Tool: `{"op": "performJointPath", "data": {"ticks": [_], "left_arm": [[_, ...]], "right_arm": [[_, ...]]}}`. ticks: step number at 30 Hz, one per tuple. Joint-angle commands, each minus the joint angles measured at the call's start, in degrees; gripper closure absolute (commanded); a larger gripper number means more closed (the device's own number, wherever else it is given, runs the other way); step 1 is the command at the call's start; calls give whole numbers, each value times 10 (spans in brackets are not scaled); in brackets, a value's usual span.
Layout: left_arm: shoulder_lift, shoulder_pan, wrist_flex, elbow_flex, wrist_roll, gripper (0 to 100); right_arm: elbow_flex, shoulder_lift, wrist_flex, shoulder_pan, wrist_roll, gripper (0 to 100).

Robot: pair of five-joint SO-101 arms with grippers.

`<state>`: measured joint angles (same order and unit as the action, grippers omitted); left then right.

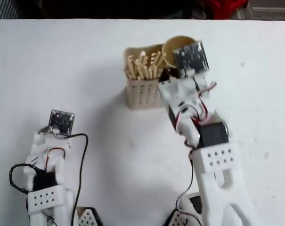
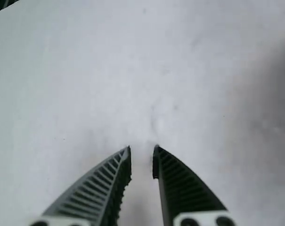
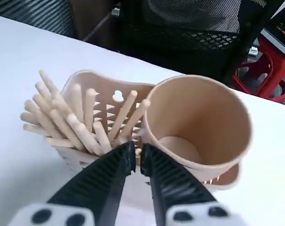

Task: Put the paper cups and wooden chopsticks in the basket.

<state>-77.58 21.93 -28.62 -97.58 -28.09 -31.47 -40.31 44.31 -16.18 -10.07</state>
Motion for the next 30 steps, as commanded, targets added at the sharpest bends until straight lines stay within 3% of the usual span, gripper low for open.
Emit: {"op": "performJointPath", "data": {"ticks": [1, 13, 20, 25, 30], "left_arm": [[-5, -7, 11, 3, 4, 905], [-5, -7, 11, 3, 4, 905], [-5, -7, 11, 3, 4, 905], [-5, -7, 11, 3, 4, 905], [-7, -7, 15, 4, 6, 905]], "right_arm": [[69, 22, -1, 6, 0, 973], [233, 22, 145, 6, 0, 798], [256, -46, 280, 4, -1, 872], [156, -163, 347, 5, -4, 985], [-62, -327, 357, 6, -4, 952]]}}
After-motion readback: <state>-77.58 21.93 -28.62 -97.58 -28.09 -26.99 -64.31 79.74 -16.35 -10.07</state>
